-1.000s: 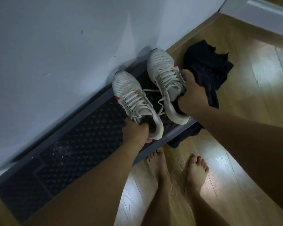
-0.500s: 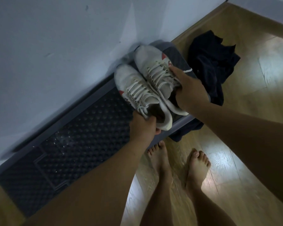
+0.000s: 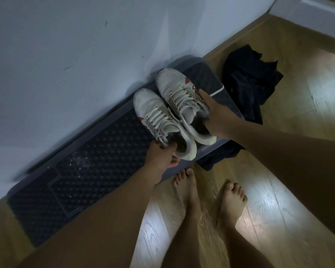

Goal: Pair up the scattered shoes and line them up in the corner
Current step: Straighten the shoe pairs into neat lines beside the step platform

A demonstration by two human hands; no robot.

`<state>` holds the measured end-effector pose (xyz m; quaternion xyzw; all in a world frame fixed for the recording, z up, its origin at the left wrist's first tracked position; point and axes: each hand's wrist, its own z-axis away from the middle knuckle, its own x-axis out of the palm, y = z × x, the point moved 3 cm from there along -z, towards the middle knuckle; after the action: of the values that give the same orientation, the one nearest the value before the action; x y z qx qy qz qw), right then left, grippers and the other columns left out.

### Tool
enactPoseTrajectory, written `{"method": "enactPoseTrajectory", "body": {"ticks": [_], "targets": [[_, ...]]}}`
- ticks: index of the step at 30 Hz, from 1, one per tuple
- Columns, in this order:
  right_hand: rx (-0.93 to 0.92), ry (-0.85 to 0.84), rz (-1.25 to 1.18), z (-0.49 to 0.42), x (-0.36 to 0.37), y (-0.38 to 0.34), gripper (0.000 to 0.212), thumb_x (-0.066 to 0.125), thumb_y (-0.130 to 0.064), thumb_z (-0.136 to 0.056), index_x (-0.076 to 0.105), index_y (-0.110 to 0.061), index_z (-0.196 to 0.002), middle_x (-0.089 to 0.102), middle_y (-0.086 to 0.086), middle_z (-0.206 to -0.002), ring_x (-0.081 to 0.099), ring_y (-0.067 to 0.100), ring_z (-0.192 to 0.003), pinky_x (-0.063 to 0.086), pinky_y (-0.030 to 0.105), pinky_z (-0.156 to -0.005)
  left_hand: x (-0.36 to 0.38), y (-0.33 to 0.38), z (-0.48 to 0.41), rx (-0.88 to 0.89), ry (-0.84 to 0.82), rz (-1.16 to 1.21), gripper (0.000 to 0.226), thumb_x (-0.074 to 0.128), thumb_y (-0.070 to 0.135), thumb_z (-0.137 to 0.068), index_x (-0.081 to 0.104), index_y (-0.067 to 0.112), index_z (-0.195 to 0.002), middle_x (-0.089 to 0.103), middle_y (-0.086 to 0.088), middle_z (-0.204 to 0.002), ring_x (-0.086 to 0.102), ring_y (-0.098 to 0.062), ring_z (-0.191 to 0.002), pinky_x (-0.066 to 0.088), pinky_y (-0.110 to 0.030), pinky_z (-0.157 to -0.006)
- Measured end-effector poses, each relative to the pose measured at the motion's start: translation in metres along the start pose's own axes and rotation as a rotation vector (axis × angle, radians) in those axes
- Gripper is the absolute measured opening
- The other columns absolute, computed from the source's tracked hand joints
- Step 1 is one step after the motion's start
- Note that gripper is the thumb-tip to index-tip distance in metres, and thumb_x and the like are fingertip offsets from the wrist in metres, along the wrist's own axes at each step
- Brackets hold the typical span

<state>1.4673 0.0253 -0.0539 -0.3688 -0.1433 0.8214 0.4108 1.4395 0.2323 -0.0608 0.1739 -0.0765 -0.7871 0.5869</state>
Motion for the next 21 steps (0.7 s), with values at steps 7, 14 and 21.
{"method": "enactPoseTrajectory", "body": {"ticks": [7,14,21], "targets": [[0.271,0.049,-0.178,0.066,-0.023,0.053,0.066,0.051,-0.013,-0.095,0.020,-0.019,-0.154,0.054,0.018,-0.135,0.056,0.035,-0.115,0.045,0.041,-0.093,-0.014,0.019,0.047,0.066,0.132,-0.377,0.058,0.072,0.039,-0.079,0.045,0.018,-0.125,0.063,-0.006,-0.109,0.064,-0.024,-0.096,0.056,-0.046,-0.089],[0.266,0.026,-0.251,0.195,-0.078,0.009,0.060,0.051,-0.014,-0.094,0.030,-0.020,-0.149,0.063,0.016,-0.119,0.062,0.033,-0.103,0.053,0.045,-0.088,-0.013,0.081,0.202,0.301,0.176,-0.560,0.053,0.058,0.049,-0.087,0.046,0.025,-0.133,0.063,0.002,-0.110,0.065,-0.020,-0.094,0.054,-0.044,-0.090],[0.061,0.147,-0.275,0.339,-0.160,-0.078,0.055,0.052,-0.015,-0.096,0.035,-0.020,-0.148,0.062,0.009,-0.120,0.059,0.022,-0.090,0.052,0.040,-0.082,0.005,0.091,0.380,0.462,0.134,-0.670,0.051,0.053,0.049,-0.092,0.046,0.026,-0.138,0.059,-0.002,-0.131,0.057,-0.022,-0.114,0.047,-0.038,-0.099]]}}
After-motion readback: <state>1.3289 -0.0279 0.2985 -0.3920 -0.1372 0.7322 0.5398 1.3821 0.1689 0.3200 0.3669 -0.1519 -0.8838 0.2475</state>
